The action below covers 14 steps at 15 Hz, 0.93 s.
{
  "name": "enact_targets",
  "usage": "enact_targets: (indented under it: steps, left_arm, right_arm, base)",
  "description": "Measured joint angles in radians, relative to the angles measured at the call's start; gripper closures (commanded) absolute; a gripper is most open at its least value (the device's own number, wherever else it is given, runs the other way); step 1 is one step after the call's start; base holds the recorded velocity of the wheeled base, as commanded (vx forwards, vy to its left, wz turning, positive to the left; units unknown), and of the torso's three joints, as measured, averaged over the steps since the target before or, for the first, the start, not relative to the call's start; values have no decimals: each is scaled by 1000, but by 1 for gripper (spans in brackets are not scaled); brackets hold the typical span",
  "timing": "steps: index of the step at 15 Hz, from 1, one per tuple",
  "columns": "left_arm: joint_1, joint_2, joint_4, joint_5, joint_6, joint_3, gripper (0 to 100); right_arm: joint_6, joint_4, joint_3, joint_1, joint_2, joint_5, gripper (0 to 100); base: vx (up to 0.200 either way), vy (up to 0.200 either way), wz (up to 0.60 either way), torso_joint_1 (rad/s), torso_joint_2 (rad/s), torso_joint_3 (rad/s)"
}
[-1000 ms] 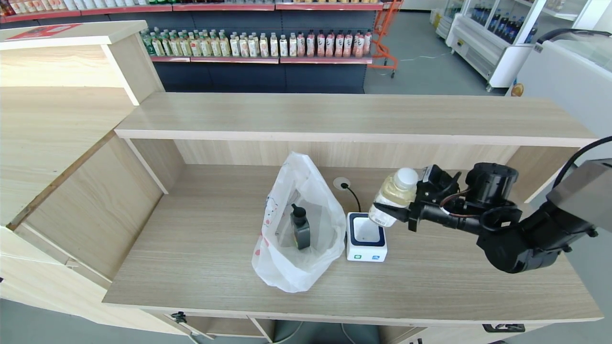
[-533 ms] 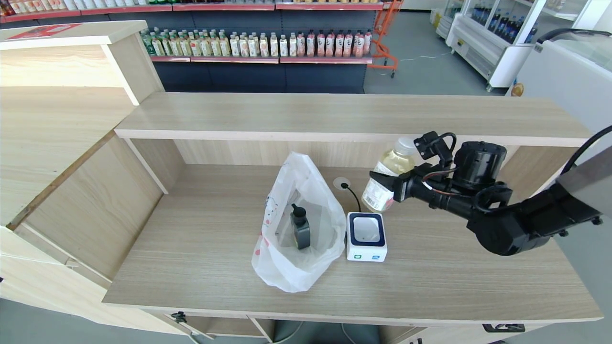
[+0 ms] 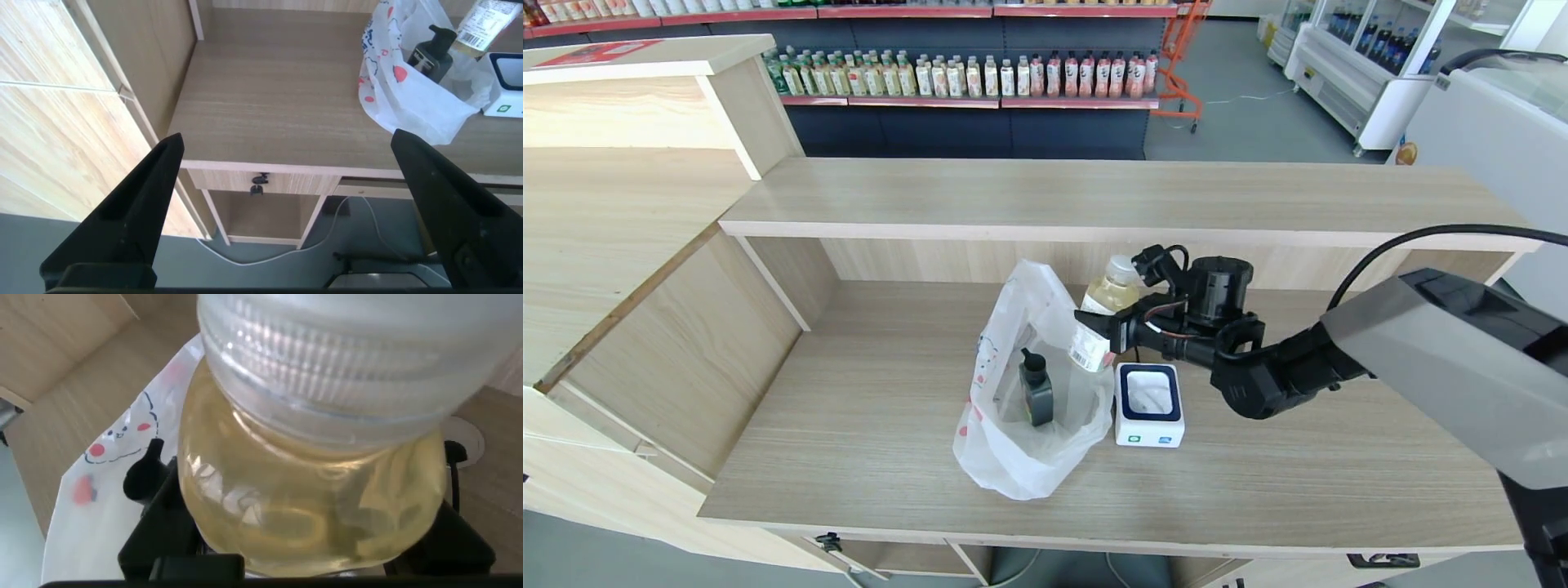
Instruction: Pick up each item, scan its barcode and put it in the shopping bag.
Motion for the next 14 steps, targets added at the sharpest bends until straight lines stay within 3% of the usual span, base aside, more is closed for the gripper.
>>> enact_targets:
  steps: [9,13,14]
  left_arm:
    - [0,0,0,0,0,0,0]
    - [0,0,0,0,0,0,0]
    - [0,0,0,0,0,0,0]
  right_arm:
    - [-122,68,-281,42,229,-1,100]
    - [-226,73,-320,46,282,0,100]
    - [-238,71,-331,45,293,1,0]
  base:
    - [0,0,0,0,0,0]
    - [0,0,0,0,0,0]
    - [0,0,0,0,0,0]
